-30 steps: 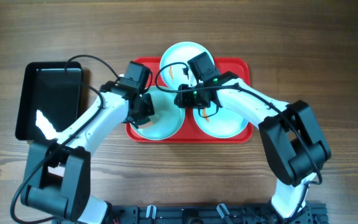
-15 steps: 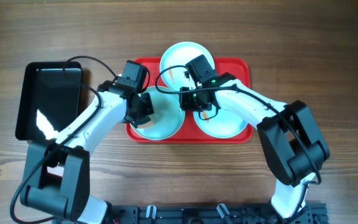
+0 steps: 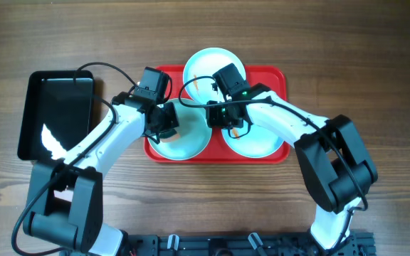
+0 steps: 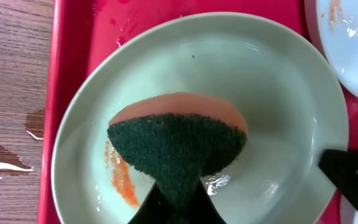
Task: Clean dirty plates on tray and stack at the side
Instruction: 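Hold the left plate rim with the right gripper and scrub with sponge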
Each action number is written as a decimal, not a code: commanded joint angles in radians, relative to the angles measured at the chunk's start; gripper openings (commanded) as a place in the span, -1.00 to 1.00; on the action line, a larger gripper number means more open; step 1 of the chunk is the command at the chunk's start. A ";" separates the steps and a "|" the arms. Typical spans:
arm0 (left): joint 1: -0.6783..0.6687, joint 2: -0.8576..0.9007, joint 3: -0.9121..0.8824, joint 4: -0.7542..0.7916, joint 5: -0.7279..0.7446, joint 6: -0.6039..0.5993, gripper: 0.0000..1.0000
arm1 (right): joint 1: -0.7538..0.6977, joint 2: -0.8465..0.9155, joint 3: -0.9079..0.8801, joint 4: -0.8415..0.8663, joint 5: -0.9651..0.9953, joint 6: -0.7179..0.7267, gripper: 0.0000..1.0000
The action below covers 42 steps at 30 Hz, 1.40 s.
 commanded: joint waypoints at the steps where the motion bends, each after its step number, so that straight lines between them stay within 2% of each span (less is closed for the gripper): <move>1: 0.003 0.005 -0.006 0.004 0.024 -0.003 -0.92 | 0.002 0.025 -0.046 0.031 0.022 0.030 -0.71; 5: 0.002 0.005 -0.006 0.004 0.024 -0.003 -0.92 | 0.002 0.025 -0.050 0.039 0.022 0.030 -0.75; 9: -0.008 0.005 -0.006 0.010 0.032 -0.003 -0.92 | 0.002 0.025 -0.050 0.048 0.022 0.030 -0.92; 21: -0.105 0.006 -0.006 0.068 0.038 -0.003 -0.92 | 0.002 0.025 -0.050 0.048 0.018 0.030 -0.91; 35: -0.126 0.134 -0.006 0.109 -0.006 -0.029 -0.92 | 0.002 0.025 -0.050 0.049 0.018 0.030 -0.91; 42: -0.128 0.138 -0.006 0.092 -0.023 -0.025 -0.92 | 0.002 0.025 -0.050 0.051 0.017 0.030 -0.91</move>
